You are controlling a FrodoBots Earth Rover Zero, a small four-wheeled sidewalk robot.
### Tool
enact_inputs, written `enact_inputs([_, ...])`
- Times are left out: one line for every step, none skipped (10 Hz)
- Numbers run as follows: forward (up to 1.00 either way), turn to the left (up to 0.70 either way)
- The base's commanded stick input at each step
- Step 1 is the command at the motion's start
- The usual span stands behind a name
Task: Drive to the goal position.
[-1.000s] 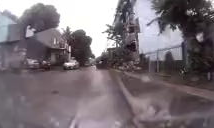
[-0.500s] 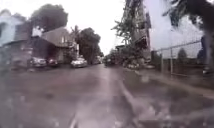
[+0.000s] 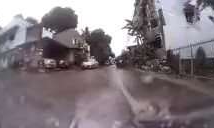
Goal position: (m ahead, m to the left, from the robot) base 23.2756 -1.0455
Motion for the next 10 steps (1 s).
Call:
enact_inputs([1.0,0.0])
enact_inputs([1.0,0.0])
enact_inputs([1.0,0.0])
enact_inputs([1.0,0.0])
enact_inputs([1.0,0.0])
enact_inputs([1.0,0.0])
enact_inputs([1.0,0.0])
enact_inputs([1.0,0.0])
enact_inputs([1.0,0.0])
enact_inputs([1.0,0.0])
